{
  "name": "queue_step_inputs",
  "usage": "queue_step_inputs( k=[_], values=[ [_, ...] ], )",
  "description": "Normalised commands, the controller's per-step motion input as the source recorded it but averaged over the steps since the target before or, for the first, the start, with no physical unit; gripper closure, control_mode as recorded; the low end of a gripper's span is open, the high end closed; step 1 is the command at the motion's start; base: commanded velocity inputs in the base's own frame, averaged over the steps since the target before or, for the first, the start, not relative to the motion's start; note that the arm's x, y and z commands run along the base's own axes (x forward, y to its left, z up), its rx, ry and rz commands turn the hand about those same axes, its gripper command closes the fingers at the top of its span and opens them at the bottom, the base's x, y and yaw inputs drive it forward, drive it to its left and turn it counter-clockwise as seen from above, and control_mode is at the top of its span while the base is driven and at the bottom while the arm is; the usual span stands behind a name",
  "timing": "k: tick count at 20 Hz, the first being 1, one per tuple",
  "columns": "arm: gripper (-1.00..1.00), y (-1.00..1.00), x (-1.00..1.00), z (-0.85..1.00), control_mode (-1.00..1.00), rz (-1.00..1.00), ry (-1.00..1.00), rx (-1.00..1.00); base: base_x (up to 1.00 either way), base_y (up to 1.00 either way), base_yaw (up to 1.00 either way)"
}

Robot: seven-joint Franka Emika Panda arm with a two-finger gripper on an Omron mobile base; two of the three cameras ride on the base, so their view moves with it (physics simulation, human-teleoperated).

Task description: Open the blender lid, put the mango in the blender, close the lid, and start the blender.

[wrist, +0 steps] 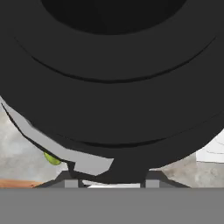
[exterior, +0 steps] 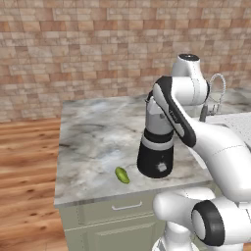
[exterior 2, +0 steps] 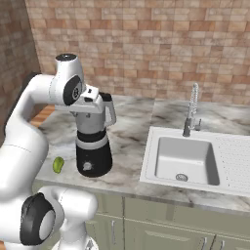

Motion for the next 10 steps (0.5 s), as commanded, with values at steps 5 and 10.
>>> queue_step_inputs(
  k=[5, 10],
  values=[
    [-1.00, 0.00, -0.08, 0.17, -1.00, -0.02, -0.07, 0.00, 0.00, 0.00, 0.00],
    [-1.00, -0.09, -0.12, 0.81, -1.00, -0.10, -0.12, 0.00, 0.00, 0.00, 0.00]
  ],
)
